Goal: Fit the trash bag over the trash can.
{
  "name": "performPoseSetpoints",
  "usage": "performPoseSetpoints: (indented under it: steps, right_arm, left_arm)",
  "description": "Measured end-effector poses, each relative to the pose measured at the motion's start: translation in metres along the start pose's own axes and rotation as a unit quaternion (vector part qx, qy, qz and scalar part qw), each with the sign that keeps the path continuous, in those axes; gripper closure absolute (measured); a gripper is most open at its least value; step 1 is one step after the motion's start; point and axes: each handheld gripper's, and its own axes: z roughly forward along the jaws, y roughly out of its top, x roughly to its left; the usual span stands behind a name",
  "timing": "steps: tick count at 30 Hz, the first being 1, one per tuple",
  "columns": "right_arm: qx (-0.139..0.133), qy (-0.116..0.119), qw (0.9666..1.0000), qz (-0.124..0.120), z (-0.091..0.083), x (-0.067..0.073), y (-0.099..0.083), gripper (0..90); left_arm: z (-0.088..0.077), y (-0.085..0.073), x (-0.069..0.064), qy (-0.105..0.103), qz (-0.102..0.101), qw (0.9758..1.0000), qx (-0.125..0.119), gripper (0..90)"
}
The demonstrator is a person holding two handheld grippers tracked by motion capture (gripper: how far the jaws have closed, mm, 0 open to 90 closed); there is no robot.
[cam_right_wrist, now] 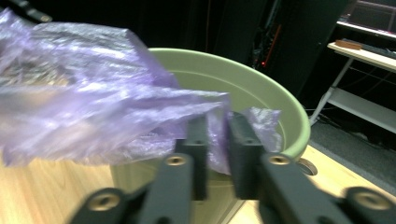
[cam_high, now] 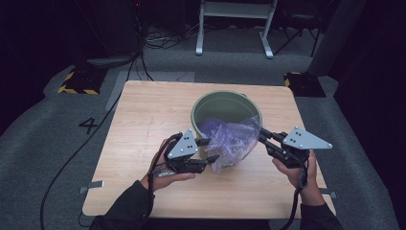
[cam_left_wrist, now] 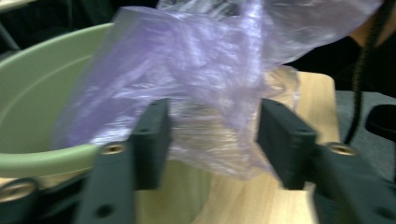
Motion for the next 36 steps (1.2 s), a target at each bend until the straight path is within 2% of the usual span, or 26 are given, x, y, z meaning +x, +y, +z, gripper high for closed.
performPoseSetpoints:
  steps: [3,4,6,7,10,11,14,16,17,22,24,25,32,36]
  right_arm:
    - [0.003,0.004,0.9999,-0.015,-0.004,0.002,0.000,56.7]
    - [-0.001,0.017,0.9994,-0.030,-0.006,0.005,-0.001,46.4]
    - [-0.002,0.021,0.9991,-0.036,-0.007,0.006,-0.001,44.5]
    - [0.003,0.016,0.9984,-0.054,-0.009,0.010,-0.001,33.1]
    - [0.004,0.017,0.9976,-0.067,-0.011,0.013,0.000,30.4]
    - [0.004,0.019,0.9970,-0.075,-0.012,0.015,0.001,27.0]
    - [0.004,0.029,0.9951,-0.094,-0.018,0.019,0.005,25.9]
    - [-0.007,0.042,0.9936,-0.105,-0.024,0.022,0.012,25.6]
    - [-0.007,0.042,0.9936,-0.105,-0.024,0.022,0.012,25.6]
    - [-0.011,0.052,0.9896,-0.134,-0.027,0.034,0.024,24.7]
    - [-0.009,0.051,0.9882,-0.144,-0.028,0.037,0.026,24.5]
    - [0.000,0.048,0.9878,-0.148,-0.029,0.038,0.027,24.5]
    - [0.006,0.044,0.9899,-0.134,-0.033,0.031,0.017,24.6]
    - [0.001,0.051,0.9881,-0.145,-0.032,0.036,0.020,24.1]
  left_arm:
    - [-0.003,0.000,0.002,0.010,0.011,0.9999,0.002,73.4]
    - [-0.004,0.000,0.003,0.011,0.011,0.9999,0.003,80.6]
    - [-0.004,0.000,0.004,0.012,0.016,0.9998,0.006,82.8]
    - [-0.004,0.000,0.005,0.013,0.018,0.9997,0.006,87.0]
    - [-0.005,0.001,0.005,0.013,0.022,0.9996,0.006,89.6]
    - [-0.005,0.001,0.005,0.014,0.025,0.9996,0.007,89.7]
    - [-0.006,0.001,0.005,0.016,0.029,0.9994,0.012,89.8]
    - [-0.008,0.001,0.007,0.017,0.029,0.9993,0.014,89.8]
    - [-0.009,0.001,0.008,0.016,0.028,0.9994,0.013,89.8]
    - [-0.011,0.001,0.010,0.020,0.029,0.9993,0.017,89.8]
    - [-0.013,0.000,0.011,0.023,0.029,0.9992,0.016,89.8]
    - [-0.014,0.000,0.012,0.026,0.029,0.9991,0.017,89.8]
    - [-0.026,-0.006,0.023,0.042,0.017,0.9989,0.013,89.9]
    - [-0.027,-0.004,0.023,0.044,0.019,0.9988,0.014,89.9]
